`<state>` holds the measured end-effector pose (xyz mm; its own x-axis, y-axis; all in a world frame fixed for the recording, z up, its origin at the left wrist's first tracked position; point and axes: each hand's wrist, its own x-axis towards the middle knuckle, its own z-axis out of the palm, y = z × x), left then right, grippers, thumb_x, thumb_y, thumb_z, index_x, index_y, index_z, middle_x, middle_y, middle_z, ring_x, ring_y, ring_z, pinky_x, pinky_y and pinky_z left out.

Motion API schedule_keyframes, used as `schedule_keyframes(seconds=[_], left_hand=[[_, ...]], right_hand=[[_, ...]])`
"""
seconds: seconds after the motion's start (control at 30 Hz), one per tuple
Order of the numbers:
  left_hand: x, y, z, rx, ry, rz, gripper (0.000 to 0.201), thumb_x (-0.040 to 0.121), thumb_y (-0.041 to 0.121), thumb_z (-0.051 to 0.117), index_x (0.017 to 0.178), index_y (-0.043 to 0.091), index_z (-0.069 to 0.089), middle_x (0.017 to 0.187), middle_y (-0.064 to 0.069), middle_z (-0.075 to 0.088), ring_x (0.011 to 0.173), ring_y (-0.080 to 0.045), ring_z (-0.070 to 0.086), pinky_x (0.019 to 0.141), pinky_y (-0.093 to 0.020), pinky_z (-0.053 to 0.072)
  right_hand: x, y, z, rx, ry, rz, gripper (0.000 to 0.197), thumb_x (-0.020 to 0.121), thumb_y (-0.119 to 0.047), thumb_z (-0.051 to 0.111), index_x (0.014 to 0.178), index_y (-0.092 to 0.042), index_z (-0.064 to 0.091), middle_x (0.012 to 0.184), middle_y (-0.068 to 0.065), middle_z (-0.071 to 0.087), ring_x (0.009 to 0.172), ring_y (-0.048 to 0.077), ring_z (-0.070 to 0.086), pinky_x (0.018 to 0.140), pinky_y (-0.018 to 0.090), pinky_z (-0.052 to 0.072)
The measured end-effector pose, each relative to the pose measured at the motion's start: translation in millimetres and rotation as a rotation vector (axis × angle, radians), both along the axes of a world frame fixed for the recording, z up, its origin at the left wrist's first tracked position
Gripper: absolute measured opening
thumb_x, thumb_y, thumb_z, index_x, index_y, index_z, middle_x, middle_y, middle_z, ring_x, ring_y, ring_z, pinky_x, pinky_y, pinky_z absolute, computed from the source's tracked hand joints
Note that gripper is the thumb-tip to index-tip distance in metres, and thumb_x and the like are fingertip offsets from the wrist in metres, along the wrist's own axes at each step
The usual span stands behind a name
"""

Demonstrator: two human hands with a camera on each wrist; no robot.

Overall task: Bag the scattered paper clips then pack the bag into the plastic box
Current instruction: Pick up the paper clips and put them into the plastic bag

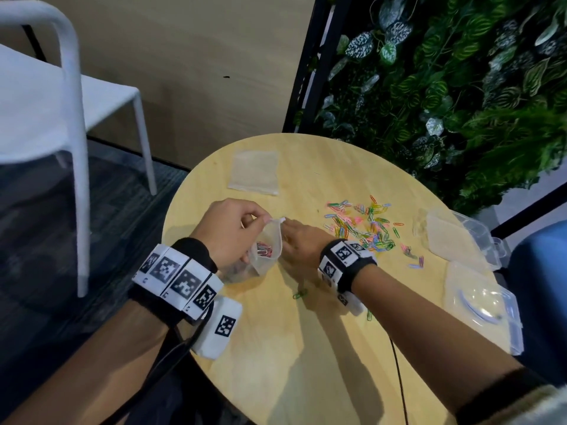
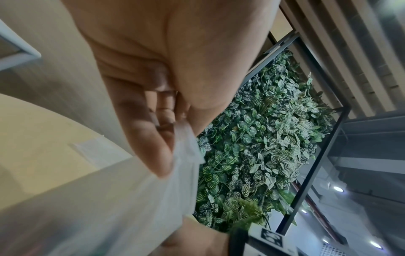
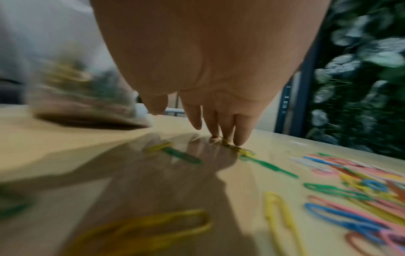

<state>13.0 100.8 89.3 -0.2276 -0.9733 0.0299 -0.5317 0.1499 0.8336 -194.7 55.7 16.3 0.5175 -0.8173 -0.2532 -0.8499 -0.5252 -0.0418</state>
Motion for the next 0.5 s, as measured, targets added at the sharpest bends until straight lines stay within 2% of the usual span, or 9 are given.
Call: schedule_keyframes(seconds=[0.07, 0.1, 0.17, 0.23, 0.3, 0.4, 0.5], left_hand=[[1.6, 2.5, -1.0, 0.037, 0.02, -0.032, 0.015, 0.096, 0.027, 0.06, 0.099, 0.021, 0.074, 0.069, -0.002, 0.067, 0.043, -0.016, 0.067, 0.049, -0.026, 0.056], [2.1, 4.7, -2.0, 0.055, 0.03, -0.049, 0.014, 0.096, 0.026, 0.061, 0.1, 0.022, 0.073, 0.07, -0.003, 0.066, 0.045, -0.018, 0.068, 0.05, -0.027, 0.056], [1.7, 8.7, -4.0, 0.079, 0.05, -0.062, 0.014, 0.095, 0.024, 0.062, 0.102, 0.022, 0.073, 0.073, -0.003, 0.065, 0.046, -0.019, 0.069, 0.05, -0.025, 0.055], [-0.2, 10.9, -5.8, 0.084, 0.067, -0.047, 0.014, 0.095, 0.022, 0.062, 0.103, 0.022, 0.074, 0.073, -0.003, 0.066, 0.046, -0.019, 0.069, 0.048, -0.021, 0.053], [-2.8, 11.8, -6.0, 0.075, 0.079, -0.028, 0.015, 0.096, 0.02, 0.061, 0.103, 0.021, 0.074, 0.075, -0.006, 0.067, 0.044, -0.017, 0.068, 0.045, -0.018, 0.051], [-7.0, 11.4, -4.8, 0.058, 0.072, -0.018, 0.015, 0.096, 0.019, 0.061, 0.103, 0.019, 0.074, 0.081, -0.009, 0.068, 0.045, -0.018, 0.069, 0.045, -0.022, 0.055], [-11.6, 10.7, -4.4, 0.066, 0.068, -0.011, 0.015, 0.096, 0.019, 0.061, 0.102, 0.02, 0.074, 0.082, -0.009, 0.069, 0.047, -0.02, 0.07, 0.051, -0.031, 0.06]], right_hand=[[2.0, 18.9, -17.8, -0.007, 0.0, 0.131, 0.05, 0.097, -0.037, 0.035, 0.14, -0.012, 0.04, 0.142, 0.022, 0.042, 0.127, 0.042, 0.043, 0.105, 0.048, 0.04], [1.5, 30.5, -21.4, 0.022, 0.007, 0.133, 0.058, 0.095, -0.045, 0.032, 0.145, -0.016, 0.033, 0.147, 0.02, 0.036, 0.131, 0.04, 0.039, 0.107, 0.048, 0.038], [-9.3, 49.3, -24.5, 0.049, 0.075, 0.09, 0.074, 0.089, -0.058, 0.018, 0.151, -0.019, 0.015, 0.158, 0.017, 0.016, 0.143, 0.034, 0.023, 0.115, 0.049, 0.027], [-29.8, 63.7, -22.7, -0.002, 0.195, 0.13, 0.073, 0.088, -0.056, 0.004, 0.153, -0.022, 0.003, 0.161, 0.013, 0.003, 0.147, 0.032, 0.01, 0.119, 0.052, 0.012], [-47.0, 67.8, -15.1, -0.036, 0.264, 0.105, 0.068, 0.088, -0.052, -0.003, 0.152, -0.028, -0.003, 0.162, 0.007, -0.003, 0.148, 0.032, 0.002, 0.116, 0.057, 0.005], [-71.7, 58.1, -9.0, -0.001, 0.332, -0.089, 0.06, 0.093, -0.054, 0.006, 0.15, -0.039, -0.006, 0.162, 0.001, -0.009, 0.147, 0.038, -0.005, 0.113, 0.064, 0.013], [-88.5, 54.7, -5.2, 0.111, 0.289, -0.243, 0.057, 0.099, -0.05, 0.02, 0.149, -0.042, -0.006, 0.161, 0.005, -0.008, 0.145, 0.042, 0.002, 0.113, 0.061, 0.021]])
